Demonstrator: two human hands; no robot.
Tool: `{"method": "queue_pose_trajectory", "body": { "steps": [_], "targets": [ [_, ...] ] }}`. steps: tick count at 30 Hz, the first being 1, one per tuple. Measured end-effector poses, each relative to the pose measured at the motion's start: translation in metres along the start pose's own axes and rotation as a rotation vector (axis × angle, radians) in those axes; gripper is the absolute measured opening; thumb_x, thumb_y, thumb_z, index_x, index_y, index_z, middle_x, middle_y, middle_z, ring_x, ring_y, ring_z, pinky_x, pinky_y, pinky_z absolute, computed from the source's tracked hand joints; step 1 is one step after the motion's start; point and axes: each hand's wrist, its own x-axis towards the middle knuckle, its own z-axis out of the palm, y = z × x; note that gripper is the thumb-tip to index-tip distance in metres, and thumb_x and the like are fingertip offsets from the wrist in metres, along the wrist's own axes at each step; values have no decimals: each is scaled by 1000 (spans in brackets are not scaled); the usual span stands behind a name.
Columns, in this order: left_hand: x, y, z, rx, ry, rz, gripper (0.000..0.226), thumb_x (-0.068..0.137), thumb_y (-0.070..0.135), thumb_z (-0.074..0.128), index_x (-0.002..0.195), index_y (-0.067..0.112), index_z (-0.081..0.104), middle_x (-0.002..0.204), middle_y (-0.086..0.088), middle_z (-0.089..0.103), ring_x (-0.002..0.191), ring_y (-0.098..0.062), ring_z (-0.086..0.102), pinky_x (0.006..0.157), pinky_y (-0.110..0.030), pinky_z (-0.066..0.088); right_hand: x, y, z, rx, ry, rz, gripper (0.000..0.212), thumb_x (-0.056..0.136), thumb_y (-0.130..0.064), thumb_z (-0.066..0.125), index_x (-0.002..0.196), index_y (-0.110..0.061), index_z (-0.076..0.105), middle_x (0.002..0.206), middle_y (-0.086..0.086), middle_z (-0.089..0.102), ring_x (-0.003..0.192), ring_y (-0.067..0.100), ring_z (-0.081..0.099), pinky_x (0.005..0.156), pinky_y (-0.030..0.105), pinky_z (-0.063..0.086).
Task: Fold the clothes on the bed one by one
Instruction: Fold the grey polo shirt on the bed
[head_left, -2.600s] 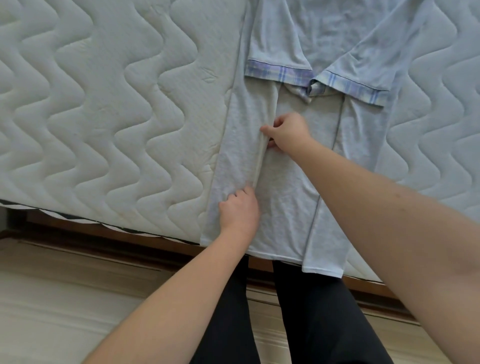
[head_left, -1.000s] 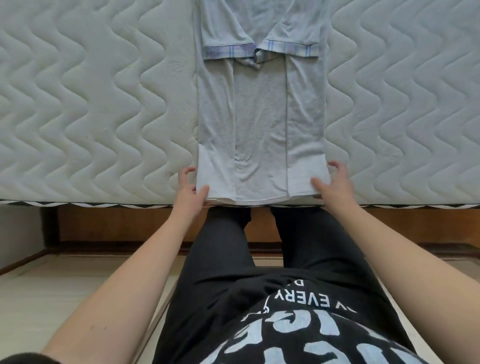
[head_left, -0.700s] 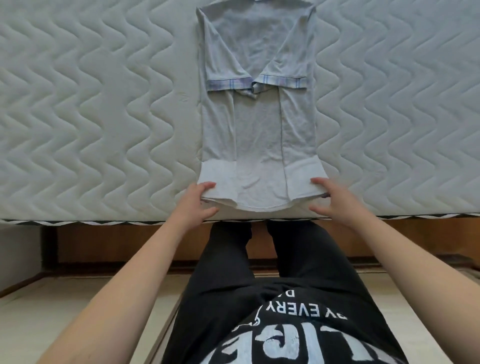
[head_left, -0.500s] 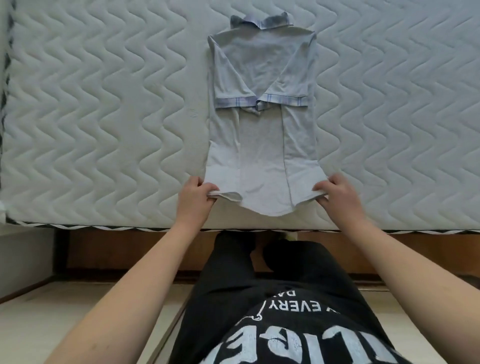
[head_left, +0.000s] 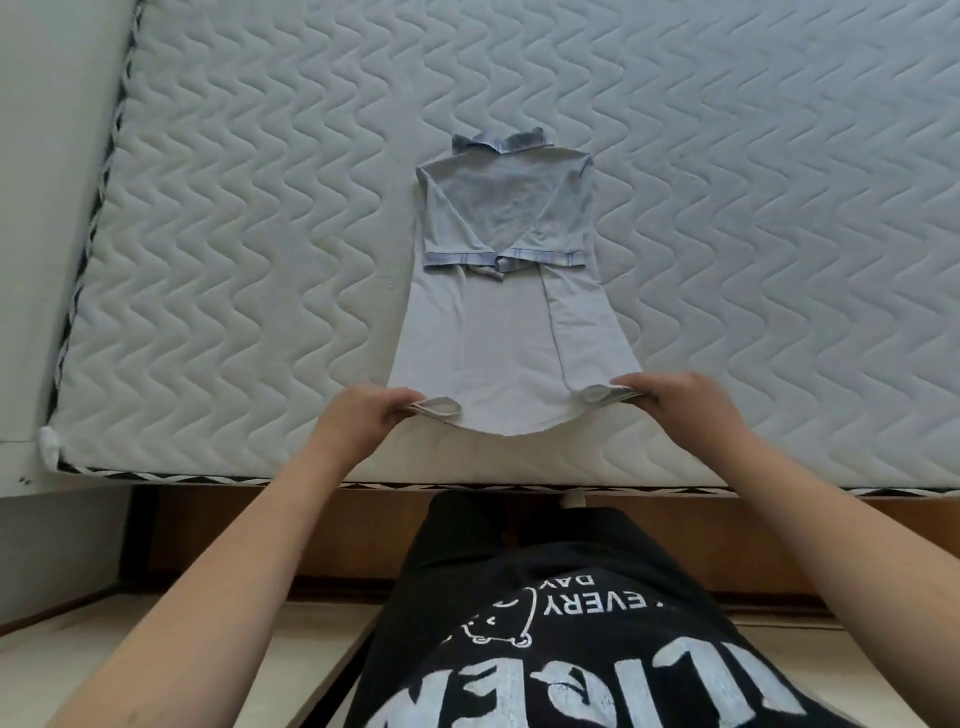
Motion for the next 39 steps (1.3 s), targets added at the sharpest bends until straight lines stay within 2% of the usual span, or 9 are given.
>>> {"method": "queue_pose_trajectory", "body": {
  "steps": [4, 7, 10, 12, 15, 23, 27, 34, 39],
  "targets": [
    [-27, 9, 9, -1, -146, -69, 20, 93, 34, 65, 109, 27, 74, 94, -4, 74, 90, -24, 67, 71, -31, 44, -26, 2, -6, -9, -104, 3, 26, 91, -36, 66, 112, -24, 74, 95, 7, 75, 91, 31, 67, 74, 38, 49],
    [-48, 10, 13, -52, -203, -92, 19, 91, 36, 67, 105, 27, 74, 89, 1, 73, 87, -18, 66, 65, -23, 38, -43, 0, -4, 50, -168, 31, 27, 88, -44, 65, 105, -26, 75, 80, 0, 72, 77, 23, 64, 66, 34, 46],
    [-60, 7, 11, -63, -238, -88, 16, 91, 37, 67, 103, 29, 74, 90, 5, 74, 86, -10, 64, 64, -6, 37, -52, -5, -2, 79, -216, 32, 25, 87, -45, 65, 102, -29, 75, 67, -16, 61, 65, 8, 56, 57, 15, 33],
    [-60, 2, 6, -101, -222, -97, 18, 91, 33, 68, 107, 27, 74, 95, 6, 75, 90, -6, 62, 68, -2, 37, -52, -9, -2, 68, -221, 38, 23, 89, -41, 65, 107, -31, 74, 72, -18, 64, 73, 12, 63, 58, 9, 29],
    [-48, -8, -6, -137, -146, -140, 24, 93, 34, 65, 115, 26, 71, 103, 4, 75, 95, -13, 66, 74, -18, 42, -41, -16, -4, 59, -171, 75, 23, 93, -35, 64, 114, -31, 72, 93, -6, 75, 88, 20, 68, 65, 23, 35],
    [23, -17, -55, -72, -171, 4, 16, 98, 21, 57, 106, 14, 69, 104, -2, 68, 98, -27, 62, 80, -37, 46, 26, -49, -32, 81, -44, 47, 14, 92, -23, 66, 102, -17, 76, 99, -1, 70, 88, 26, 65, 71, 34, 45],
    [63, -18, -83, -75, -141, 35, 17, 96, 17, 59, 110, 17, 70, 104, -2, 70, 93, -20, 61, 71, -24, 37, 67, -55, -46, 93, 57, 50, 17, 93, -20, 65, 106, -14, 75, 99, 1, 72, 90, 26, 65, 73, 30, 44],
    [149, -30, -102, -39, -165, 14, 23, 95, 12, 59, 116, 17, 69, 115, -4, 70, 108, -25, 62, 90, -35, 47, 139, -34, -58, 132, 76, 60, 15, 92, -23, 66, 104, -18, 74, 95, 0, 74, 86, 24, 66, 76, 34, 49],
    [211, -44, -98, 4, -174, -32, 21, 94, 13, 60, 112, 16, 70, 109, -6, 72, 102, -26, 63, 76, -26, 39, 201, -12, -57, 107, 6, 23, 18, 94, -25, 63, 103, -13, 73, 99, 3, 71, 94, 26, 62, 81, 33, 46]
  ]
}}
